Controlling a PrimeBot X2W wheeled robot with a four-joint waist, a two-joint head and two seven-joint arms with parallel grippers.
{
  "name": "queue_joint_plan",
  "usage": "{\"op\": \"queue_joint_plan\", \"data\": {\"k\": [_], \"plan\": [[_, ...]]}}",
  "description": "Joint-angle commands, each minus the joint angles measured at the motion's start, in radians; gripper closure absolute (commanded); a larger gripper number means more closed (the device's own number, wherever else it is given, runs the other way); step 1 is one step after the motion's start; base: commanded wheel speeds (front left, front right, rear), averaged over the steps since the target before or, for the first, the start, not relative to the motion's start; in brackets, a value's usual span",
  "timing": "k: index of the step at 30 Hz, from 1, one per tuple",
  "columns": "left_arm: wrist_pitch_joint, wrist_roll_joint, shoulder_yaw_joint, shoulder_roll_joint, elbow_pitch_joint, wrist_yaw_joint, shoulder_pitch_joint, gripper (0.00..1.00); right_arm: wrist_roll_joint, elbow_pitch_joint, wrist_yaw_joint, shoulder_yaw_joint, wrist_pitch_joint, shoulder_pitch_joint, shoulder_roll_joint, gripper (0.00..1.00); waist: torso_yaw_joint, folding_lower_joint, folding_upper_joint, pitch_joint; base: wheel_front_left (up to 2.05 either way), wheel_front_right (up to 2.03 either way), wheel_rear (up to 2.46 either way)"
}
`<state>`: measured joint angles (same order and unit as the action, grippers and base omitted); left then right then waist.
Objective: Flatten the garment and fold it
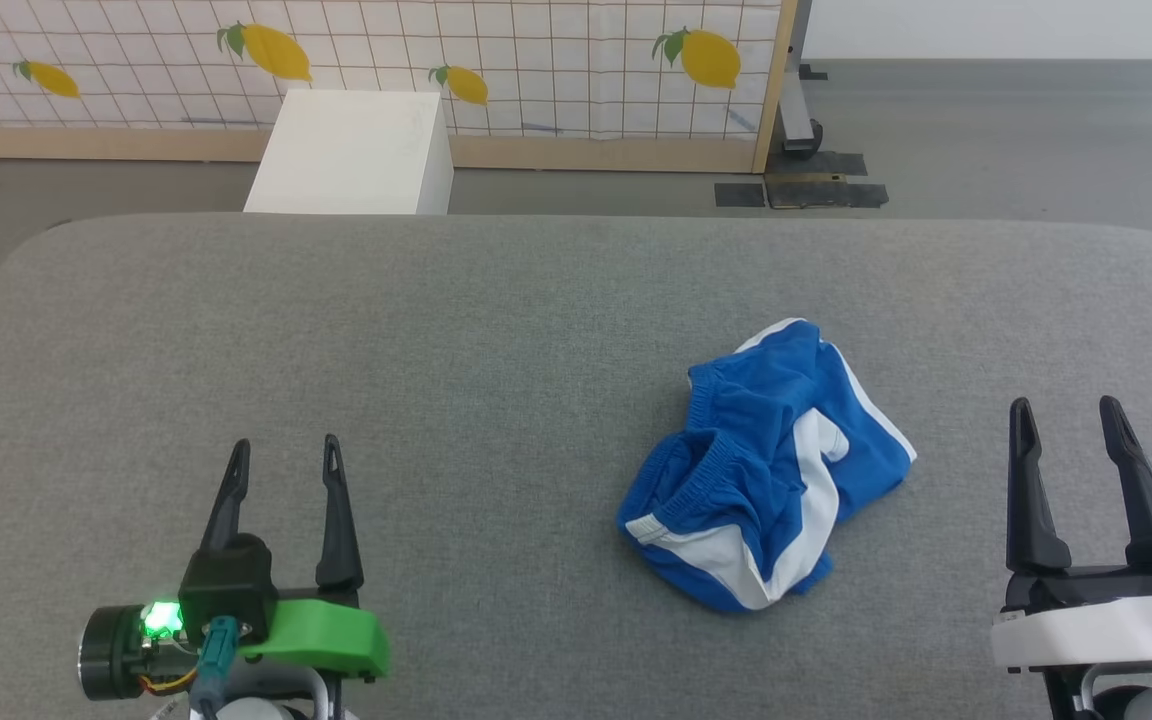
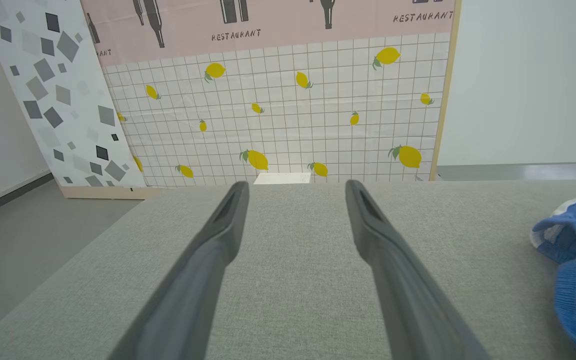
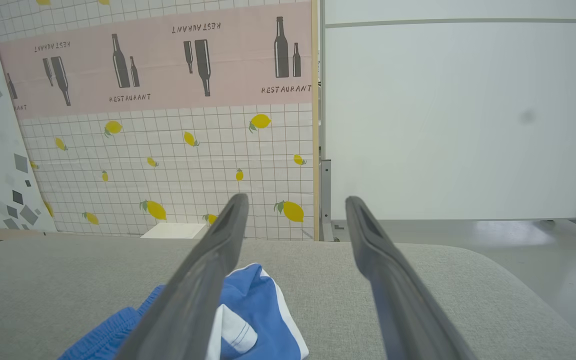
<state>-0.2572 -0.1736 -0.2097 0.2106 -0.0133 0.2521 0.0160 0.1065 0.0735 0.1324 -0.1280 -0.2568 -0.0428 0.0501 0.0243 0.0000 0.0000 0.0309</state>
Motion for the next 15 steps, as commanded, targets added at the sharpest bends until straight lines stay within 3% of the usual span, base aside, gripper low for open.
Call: {"op": "queue_joint_plan", "data": {"k": [1, 8, 15], "plan": [[-0.004, 0.015, 0.011, -0.015, 0.003, -0.019, -0.017, 0.0, 0.003, -0.004, -0.002, 0.001, -0.005, -0.012, 0.0, 0.0, 0.002, 0.0, 0.0, -0.004, 0.0, 0.0, 0.0], [-0.004, 0.045, 0.061, -0.066, 0.017, -0.124, -0.04, 0.0, 0.006, -0.009, -0.002, 0.003, -0.005, -0.028, 0.0, 0.0, 0.011, 0.0, 0.0, -0.007, 0.0, 0.0, 0.0], [-0.005, 0.08, 0.109, -0.1, 0.007, -0.183, -0.047, 0.0, 0.005, -0.011, -0.002, 0.008, -0.005, -0.032, 0.0, 0.0, 0.012, 0.0, 0.0, -0.011, 0.0, 0.0, 0.0]]}}
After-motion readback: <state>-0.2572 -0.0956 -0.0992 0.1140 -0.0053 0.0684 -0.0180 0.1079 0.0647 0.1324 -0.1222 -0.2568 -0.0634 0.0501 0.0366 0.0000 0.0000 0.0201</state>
